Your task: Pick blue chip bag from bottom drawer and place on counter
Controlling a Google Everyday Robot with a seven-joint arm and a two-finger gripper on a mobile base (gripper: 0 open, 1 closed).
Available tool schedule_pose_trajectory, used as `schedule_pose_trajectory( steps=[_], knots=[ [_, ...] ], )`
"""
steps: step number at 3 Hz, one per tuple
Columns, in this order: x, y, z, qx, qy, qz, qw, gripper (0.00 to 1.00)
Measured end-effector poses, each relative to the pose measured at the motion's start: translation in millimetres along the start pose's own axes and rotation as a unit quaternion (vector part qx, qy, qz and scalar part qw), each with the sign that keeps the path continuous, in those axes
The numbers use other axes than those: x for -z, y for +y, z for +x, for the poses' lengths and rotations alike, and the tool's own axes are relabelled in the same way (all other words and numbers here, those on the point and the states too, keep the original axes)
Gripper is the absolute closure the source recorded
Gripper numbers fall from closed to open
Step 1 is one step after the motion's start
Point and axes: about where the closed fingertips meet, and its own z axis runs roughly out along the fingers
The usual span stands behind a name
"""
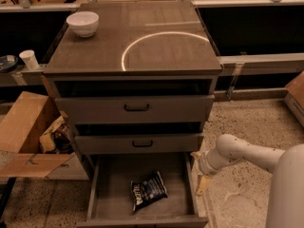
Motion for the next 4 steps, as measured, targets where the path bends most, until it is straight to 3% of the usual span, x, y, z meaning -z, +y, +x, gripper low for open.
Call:
schedule_pose_trajectory(
  steps=[1, 2, 3, 4],
  knots=[
    [0.0, 0.0, 0.0, 0.000, 0.000, 0.000, 1.0000, 0.00],
    [-41.1, 3.7, -7.8, 0.018, -0.015, -0.018, 0.9996, 0.00],
    [-98.9, 9.9, -24.7, 0.041, -0.037, -0.050, 0.9972, 0.00],
    [-137.7, 15.8, -36.4, 0.055, -0.055, -0.074, 0.9942, 0.00]
  ],
)
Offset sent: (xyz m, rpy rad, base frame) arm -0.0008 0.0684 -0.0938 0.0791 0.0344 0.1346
